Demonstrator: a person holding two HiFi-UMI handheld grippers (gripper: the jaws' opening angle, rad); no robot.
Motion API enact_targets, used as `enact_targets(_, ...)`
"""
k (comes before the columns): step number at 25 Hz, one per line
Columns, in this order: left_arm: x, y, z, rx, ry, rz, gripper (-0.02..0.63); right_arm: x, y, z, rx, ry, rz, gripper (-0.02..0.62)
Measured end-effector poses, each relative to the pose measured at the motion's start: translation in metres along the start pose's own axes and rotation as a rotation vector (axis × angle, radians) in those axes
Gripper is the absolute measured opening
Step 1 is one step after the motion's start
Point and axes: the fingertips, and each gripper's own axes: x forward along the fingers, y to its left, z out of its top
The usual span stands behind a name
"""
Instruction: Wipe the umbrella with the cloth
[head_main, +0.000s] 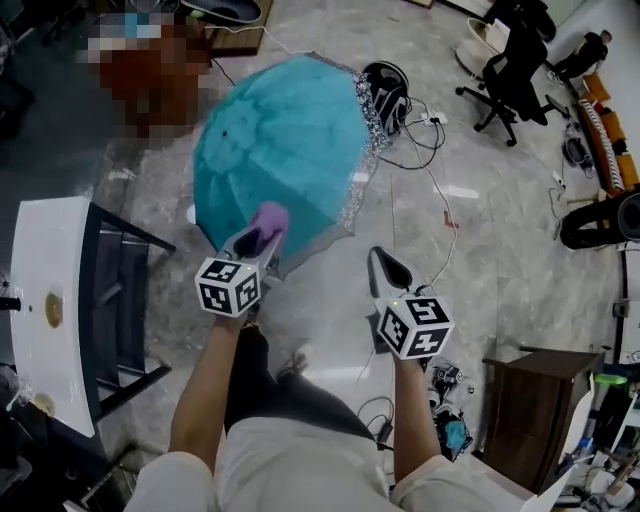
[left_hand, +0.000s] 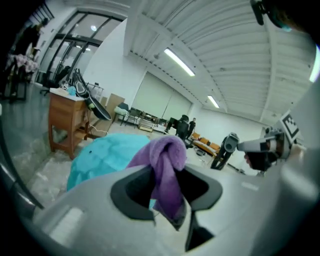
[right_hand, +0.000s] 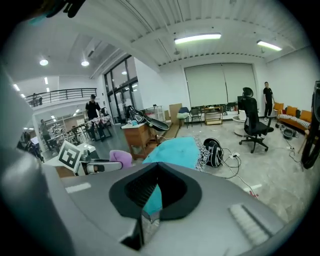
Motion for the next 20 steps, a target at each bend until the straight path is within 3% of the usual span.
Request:
enact_targets(5, -0.059, 0.005, 0.063, 0.101, -0.085, 0.096, 0.137, -0.014, 0.032, 0.058, -0.095, -0.078, 0.063, 0.005)
enact_targets(11, -0.127, -0.035, 0.113, 0.273, -0.084, 0.143, 0.138, -0.057, 0.076, 0.107, -0.169, -0.098, 0.118, 0.004)
enact_targets(20, -0.193, -0.094, 0.183, 0.34, -0.17, 0.138, 0.138, -0.105, 0.131, 0.178, -0.254, -0.197, 0.202, 0.004)
